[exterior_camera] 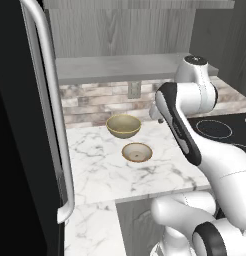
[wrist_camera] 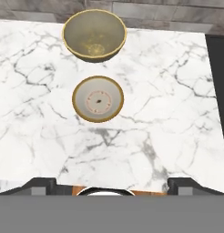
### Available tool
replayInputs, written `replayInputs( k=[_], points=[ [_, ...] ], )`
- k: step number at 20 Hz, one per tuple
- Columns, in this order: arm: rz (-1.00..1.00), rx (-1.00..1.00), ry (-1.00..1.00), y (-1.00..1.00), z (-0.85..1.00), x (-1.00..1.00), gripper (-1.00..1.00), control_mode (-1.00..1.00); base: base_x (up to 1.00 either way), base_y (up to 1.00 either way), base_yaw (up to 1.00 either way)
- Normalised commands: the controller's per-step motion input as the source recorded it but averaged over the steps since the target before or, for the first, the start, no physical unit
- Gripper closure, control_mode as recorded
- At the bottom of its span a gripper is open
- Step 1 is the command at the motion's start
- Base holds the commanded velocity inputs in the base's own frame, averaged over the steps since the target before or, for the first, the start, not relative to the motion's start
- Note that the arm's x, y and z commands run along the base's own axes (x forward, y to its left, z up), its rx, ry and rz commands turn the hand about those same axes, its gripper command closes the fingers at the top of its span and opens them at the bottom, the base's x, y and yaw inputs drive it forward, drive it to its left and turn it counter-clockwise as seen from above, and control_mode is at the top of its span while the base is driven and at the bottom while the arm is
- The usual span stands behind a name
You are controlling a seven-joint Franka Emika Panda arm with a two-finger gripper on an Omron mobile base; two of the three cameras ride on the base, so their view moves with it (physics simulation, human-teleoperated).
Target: Pick up the bowls on the counter and stack them on top of one another in the open cabinet. Place the smaller bowl on top of the larger bowl.
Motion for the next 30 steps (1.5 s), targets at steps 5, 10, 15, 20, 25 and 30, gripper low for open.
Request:
replayInputs(
  k=[5, 10, 15, 20, 25, 30],
  points=[
    [0.0, 0.02, -0.03, 0.0, -0.23, -0.04, -1.0, -1.0, 0.0, 0.0, 0.0],
    [0.0, 0.03, -0.01, -0.03, -0.32, 0.17, -1.0, -1.0, 0.0, 0.0, 0.0],
    [0.01, 0.04, -0.01, -0.07, -0.31, 0.23, -1.0, -1.0, 0.0, 0.0, 0.0],
    [0.0, 0.04, -0.01, -0.05, -0.33, 0.27, -1.0, -1.0, 0.0, 0.0, 0.0],
    [0.0, 0.03, -0.03, -0.02, -0.33, 0.3, -1.0, -1.0, 0.0, 0.0, 0.0],
    [0.0, 0.01, -0.01, -0.03, -0.4, 0.27, -1.0, -1.0, 0.0, 0.0, 0.0]
  ],
)
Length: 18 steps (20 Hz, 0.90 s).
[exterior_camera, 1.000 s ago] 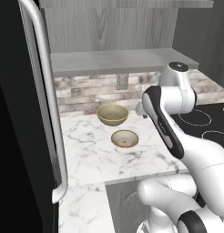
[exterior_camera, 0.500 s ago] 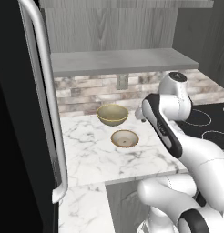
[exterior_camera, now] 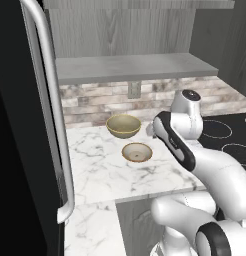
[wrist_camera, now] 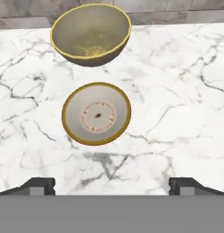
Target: Pick up the bowls on the counter and stack them on top of one another in the open cabinet. Place the smaller bowl on top of the larger bowl.
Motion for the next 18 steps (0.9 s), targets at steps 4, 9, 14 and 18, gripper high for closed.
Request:
replayInputs(
  k=[4, 9, 14, 18],
  points=[
    [0.0, 0.0, 0.0, -0.03, -0.42, 0.24, -1.0, -1.0, 0.0, 0.0, 0.0],
    [0.0, 0.0, 0.0, 0.0, -0.46, 0.21, -1.0, -1.0, 0.0, 0.0, 0.0],
    [0.0, 0.04, 0.0, -0.01, -0.41, 0.16, -1.0, -1.0, 0.0, 0.0, 0.0],
    [0.0, 0.08, 0.0, -0.02, -0.36, 0.13, -1.0, -1.0, 0.0, 0.0, 0.0]
  ],
)
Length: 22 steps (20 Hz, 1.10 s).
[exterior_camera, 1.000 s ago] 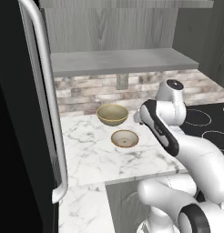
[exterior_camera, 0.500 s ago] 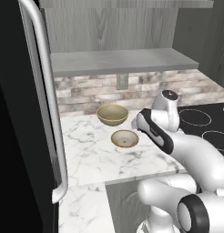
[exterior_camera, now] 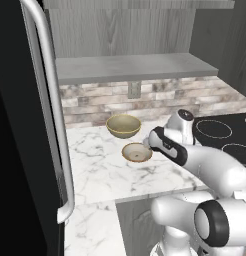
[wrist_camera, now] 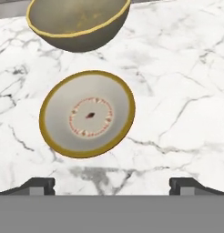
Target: Pick up the bowls on the counter and stack them on top of one another in the open cabinet. Place the smaller bowl on top of the larger bowl.
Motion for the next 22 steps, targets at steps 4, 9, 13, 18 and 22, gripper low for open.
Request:
replayInputs(
  k=[4, 9, 13, 18, 22],
  points=[
    [0.0, 0.08, 0.0, -0.01, -0.29, 0.13, -1.0, -1.0, 0.0, 0.0, 0.0],
    [0.0, 0.02, 0.0, 0.0, -0.21, 0.22, -1.0, -1.0, 0.0, 0.0, 0.0],
    [0.0, 0.0, 0.0, 0.0, -0.06, 0.09, -1.0, -1.0, 0.0, 0.0, 0.0],
    [-0.01, 0.0, 0.01, 0.0, -0.1, 0.19, -1.0, -1.0, 0.0, 0.0, 0.0],
    [-0.01, 0.0, 0.0, -0.05, -0.2, 0.33, -1.0, -1.0, 0.0, 0.0, 0.0]
  ],
)
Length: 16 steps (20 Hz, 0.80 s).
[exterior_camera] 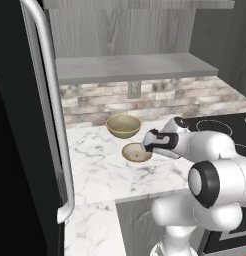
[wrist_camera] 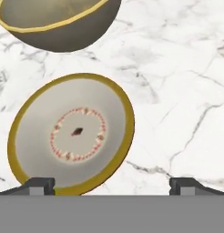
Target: Pick up the bowls on the counter and stack them on top of one another in the open cabinet. Place the smaller bowl on top of the larger bowl.
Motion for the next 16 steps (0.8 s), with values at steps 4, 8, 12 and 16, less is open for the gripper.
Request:
replayInputs(
  k=[4, 8, 12, 16],
  points=[
    [0.0, 0.0, 0.0, -0.02, -0.14, 0.15, -1.0, -1.0, 0.0, 0.0, 0.0],
    [0.0, 0.0, 0.04, 0.0, -0.05, 0.03, -1.0, -1.0, 0.0, 0.0, 0.0],
    [0.0, 0.0, 0.05, 0.0, -0.18, 0.17, -1.0, -1.0, 0.0, 0.0, 0.0],
    [-0.01, 0.01, 0.05, 0.04, -0.2, 0.26, -1.0, -1.0, 0.0, 0.0, 0.0]
  ],
)
